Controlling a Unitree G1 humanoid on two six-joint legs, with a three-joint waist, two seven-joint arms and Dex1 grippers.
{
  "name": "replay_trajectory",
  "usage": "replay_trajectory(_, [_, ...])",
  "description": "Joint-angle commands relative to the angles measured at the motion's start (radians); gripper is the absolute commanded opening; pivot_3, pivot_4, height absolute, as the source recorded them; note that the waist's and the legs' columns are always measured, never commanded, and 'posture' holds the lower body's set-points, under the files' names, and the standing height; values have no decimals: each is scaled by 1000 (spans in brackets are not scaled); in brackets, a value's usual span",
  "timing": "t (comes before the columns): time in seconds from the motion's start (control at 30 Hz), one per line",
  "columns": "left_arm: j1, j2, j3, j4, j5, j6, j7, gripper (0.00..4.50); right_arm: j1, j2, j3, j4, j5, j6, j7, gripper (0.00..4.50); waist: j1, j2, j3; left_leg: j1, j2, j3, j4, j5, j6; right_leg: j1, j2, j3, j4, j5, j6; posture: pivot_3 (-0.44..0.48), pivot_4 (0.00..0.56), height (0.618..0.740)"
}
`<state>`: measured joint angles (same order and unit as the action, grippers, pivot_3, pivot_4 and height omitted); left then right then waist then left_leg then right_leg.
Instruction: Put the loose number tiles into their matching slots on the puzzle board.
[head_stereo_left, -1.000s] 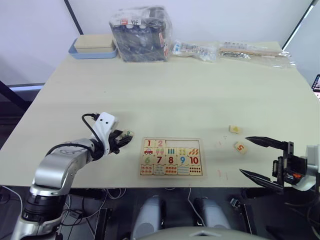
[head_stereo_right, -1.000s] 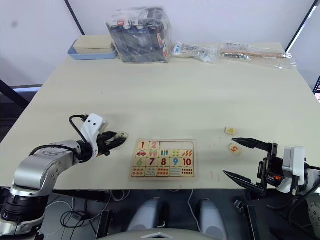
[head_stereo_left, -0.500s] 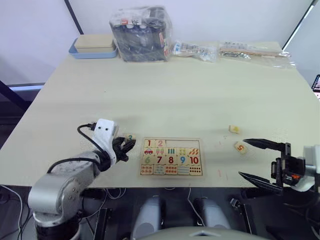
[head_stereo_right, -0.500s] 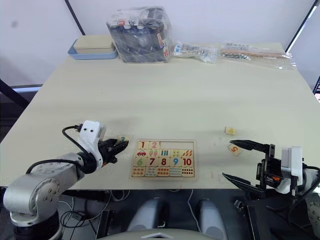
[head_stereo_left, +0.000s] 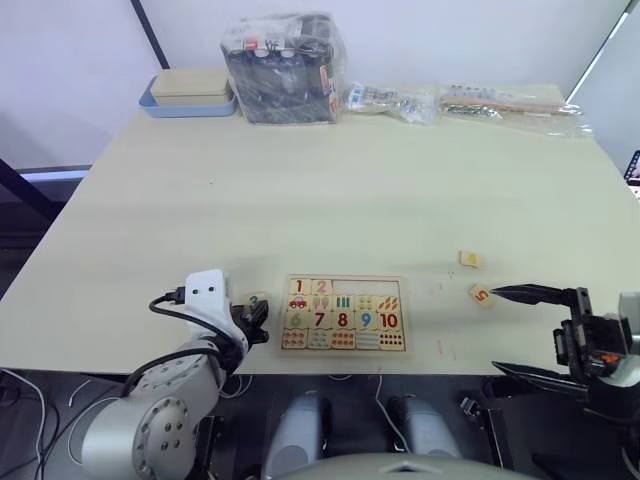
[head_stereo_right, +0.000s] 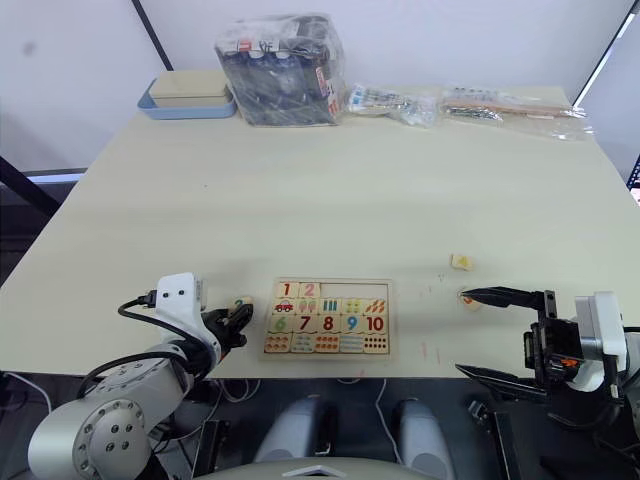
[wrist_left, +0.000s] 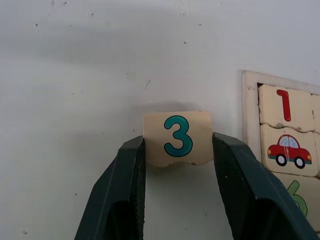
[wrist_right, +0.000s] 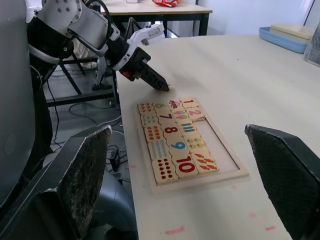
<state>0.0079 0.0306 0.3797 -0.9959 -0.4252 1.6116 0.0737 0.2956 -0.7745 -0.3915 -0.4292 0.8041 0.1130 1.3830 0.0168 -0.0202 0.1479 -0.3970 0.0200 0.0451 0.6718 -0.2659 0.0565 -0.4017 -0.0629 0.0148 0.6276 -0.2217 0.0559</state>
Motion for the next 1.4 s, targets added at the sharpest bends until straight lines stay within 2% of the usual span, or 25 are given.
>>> replay_trajectory(0.03, [6, -12, -18, -51, 4, 3, 19, 1453, -13, -13, -26, -17, 24, 11, 4, 4500, 0, 0, 0, 0, 0, 0, 0, 0, 0, 0, 0, 0, 0, 0, 0, 0, 150, 740])
replay_trajectory(0.07, [5, -17, -15, -51, 0, 3, 25, 2474, -14, -12, -26, -17, 23, 13, 4, 4500, 0, 0, 0, 0, 0, 0, 0, 0, 0, 0, 0, 0, 0, 0, 0, 0, 150, 740])
replay_trajectory(0.1, [8, -18, -9, -51, -5, 3, 29, 2668, -16, -11, -24, -17, 21, 15, 4, 4500, 0, 0, 0, 0, 0, 0, 0, 0, 0, 0, 0, 0, 0, 0, 0, 0, 150, 740])
replay_trajectory(0.23, [10, -7, 41, -51, -67, 3, 27, 4239, -27, 0, -11, -14, 13, 17, 1, 4500, -1, 1, -1, 0, 0, 0, 0, 0, 0, 0, 0, 0, 0, 0, 0, 0, 150, 740])
replay_trajectory(0.27, [-7, 5, 77, -51, -111, 3, 18, 4490, -32, 5, -3, -11, 10, 16, -1, 4500, -2, 1, -1, 0, 0, 0, 0, 0, 0, 0, 0, 0, 0, 0, 0, 0, 150, 740])
replay_trajectory(0.33, [-30, 33, 140, -51, -194, 3, 1, 4490, -42, 15, 9, -10, 6, 12, -5, 4500, -2, 1, 0, 0, 1, 0, 0, 0, 0, 0, 1, 0, 0, 0, 0, 0, 150, 740])
replay_trajectory(0.5, [17, 318, 359, -46, -464, 3, -266, 4490, -66, 40, 35, -12, 4, 10, -15, 4500, -4, 1, 0, 0, 1, 0, -1, 0, 0, -1, 1, 0, 0, 0, 0, 0, 150, 740])
replay_trajectory(0.53, [24, 382, 393, -32, -520, 3, -333, 4490, -69, 41, 37, -12, 4, 9, -13, 4500, -4, 1, 0, 0, 1, 1, -1, 0, 0, -1, 0, 0, 0, 0, 0, 0, 150, 740])
replay_trajectory(0.6, [67, 591, 415, 20, -557, -43, -488, 4490, -81, 34, 35, -6, 5, 13, -9, 4500, -1, -1, 1, 0, 1, 1, -1, 0, 0, -1, 0, 0, 0, 0, 0, 0, 150, 740])
replay_trajectory(0.67, [108, 704, 433, 75, -582, -100, -589, 4490, -87, 25, 29, 0, 8, 17, -4, 4500, 1, 3, 0, 1, 1, 0, 0, 0, -1, -1, 0, -2, 0, 0, 0, 0, 150, 740])
replay_trajectory(0.7, [143, 753, 433, 103, -570, -141, -640, 4490, -89, 20, 26, 2, 10, 21, -3, 4500, 1, 4, 0, 1, 0, 0, 0, 0, -1, -1, -1, -1, -1, 0, 0, 0, 150, 740])
replay_trajectory(0.73, [214, 822, 415, 133, -507, -239, -744, 4490, -86, 13, 18, 3, 15, 29, -3, 4500, -2, 1, 1, 1, -1, 0, 0, 0, -1, -1, -2, -1, -1, 0, 0, 0, 150, 740])
replay_trajectory(0.83, [354, 991, 339, 325, -295, -579, -1012, 4490, -75, 6, 7, -9, 21, 33, -1, 4500, -2, 2, 1, 1, 0, 1, -2, 0, -1, -2, -2, -1, -1, 0, 0, 0, 150, 740])
replay_trajectory(0.9, [366, 1066, 272, 484, -201, -824, -1213, 4490, -73, 17, 6, -28, 27, 44, -29, 4500, -1, 4, 2, 1, 1, 2, -3, 0, -1, -4, -6, -1, -1, 0, -1, 0, 150, 740])
replay_trajectory(1.0, [288, 1135, 156, 700, -99, -1082, -1355, 4490, -59, 23, 8, -53, 22, 50, -54, 4500, 4, 6, 2, -1, 1, 3, -3, -3, -6, -6, -10, -3, -1, 0, -1, 0, 150, 740])
replay_trajectory(1.13, [91, 1178, -27, 884, -36, -1240, -1482, 4490, -15, 29, -19, -110, 40, 71, -98, 4500, 3, 4, 2, -4, 1, 4, -4, -3, -5, -8, -20, -12, -2, 0, -1, 0, 150, 740])
replay_trajectory(1.23, [-39, 1159, -156, 932, 6, -1287, -1517, 4490, 7, 38, -25, -127, 35, 62, -115, 4500, 1, 3, 3, -5, 1, 5, -4, -2, 0, -8, -25, -24, -3, 0, -1, 0, 150, 740])
replay_trajectory(1.4, [-165, 1098, -318, 983, 76, -1355, -1552, 4490, 5, 48, -17, -122, 12, 46, -122, 4500, -3, 3, 3, -5, 1, 5, -3, -2, 1, -7, -23, -24, -2, 0, -1, 0, 150, 740])
